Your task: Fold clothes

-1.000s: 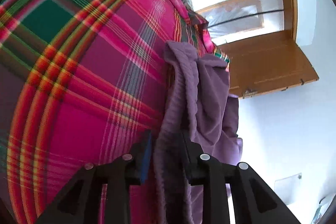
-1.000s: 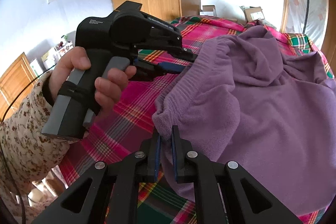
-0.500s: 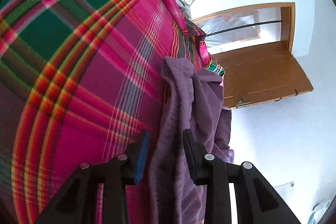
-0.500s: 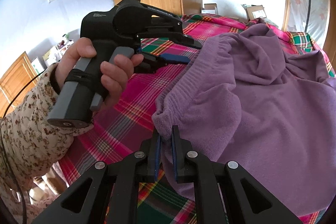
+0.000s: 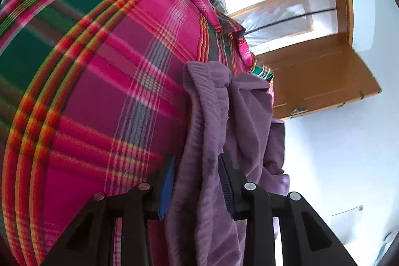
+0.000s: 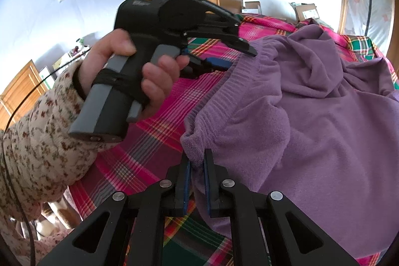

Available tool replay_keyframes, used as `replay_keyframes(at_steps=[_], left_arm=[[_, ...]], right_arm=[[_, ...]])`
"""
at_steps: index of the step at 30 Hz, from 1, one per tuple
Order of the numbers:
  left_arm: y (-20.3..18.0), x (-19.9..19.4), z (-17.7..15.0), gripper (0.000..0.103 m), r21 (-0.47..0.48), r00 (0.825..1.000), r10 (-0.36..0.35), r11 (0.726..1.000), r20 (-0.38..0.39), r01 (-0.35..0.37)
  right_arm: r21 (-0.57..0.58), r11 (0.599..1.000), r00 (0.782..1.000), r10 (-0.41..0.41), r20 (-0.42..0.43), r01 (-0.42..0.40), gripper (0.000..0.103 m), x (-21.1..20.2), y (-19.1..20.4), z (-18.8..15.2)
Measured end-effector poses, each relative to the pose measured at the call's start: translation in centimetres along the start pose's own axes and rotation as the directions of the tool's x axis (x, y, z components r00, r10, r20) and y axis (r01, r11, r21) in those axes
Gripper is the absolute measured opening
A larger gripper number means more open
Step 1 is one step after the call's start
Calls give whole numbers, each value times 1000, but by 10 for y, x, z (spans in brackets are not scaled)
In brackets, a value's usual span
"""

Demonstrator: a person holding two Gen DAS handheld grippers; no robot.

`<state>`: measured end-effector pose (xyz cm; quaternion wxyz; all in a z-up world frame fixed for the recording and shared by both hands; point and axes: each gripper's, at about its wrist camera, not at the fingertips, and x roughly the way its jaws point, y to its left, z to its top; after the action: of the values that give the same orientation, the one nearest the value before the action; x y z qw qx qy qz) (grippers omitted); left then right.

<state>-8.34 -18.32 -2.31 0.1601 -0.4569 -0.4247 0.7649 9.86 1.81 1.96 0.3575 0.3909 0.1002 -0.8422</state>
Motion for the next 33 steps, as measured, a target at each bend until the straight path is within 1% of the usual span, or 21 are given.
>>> replay_keyframes(at_steps=[2,6,7,8,10,13,20,25,33], left_arm=[[-5,5,4,34,28,999,36,999,-23,-36],[-6,4,7,33,28,999,45,999,-15,-44],[-5,4,7,28,31,999,50,998,-13,-50],[-5,4,7,25,34,998,55,998,-12,-55],[-5,4,7,15,42,998,64,997,-9,-64],[-5,2,5,10,60,997,76,995,4,-76],[-1,-18,8,8,71,996,86,994,29,-88],[10,-37,9,8,56,994,89,994,57,-93],[37,-75,13,8,30,986,122,992,110,-126]], right_arm=[[2,1000,1000,3,-2,-3,10,1,-1,0],[0,1000,1000,8,-4,-8,10,3,-2,0],[-1,1000,1000,8,-5,-8,10,3,-2,0],[-3,1000,1000,8,-6,-8,10,3,-2,1],[-6,1000,1000,9,-7,-9,10,4,-1,1],[-11,1000,1000,12,-8,-12,10,4,1,2],[-61,998,1000,12,-13,-13,9,5,14,8],[-122,992,999,44,-18,-46,9,10,34,16],[-194,975,994,104,-40,-110,9,23,66,28]])
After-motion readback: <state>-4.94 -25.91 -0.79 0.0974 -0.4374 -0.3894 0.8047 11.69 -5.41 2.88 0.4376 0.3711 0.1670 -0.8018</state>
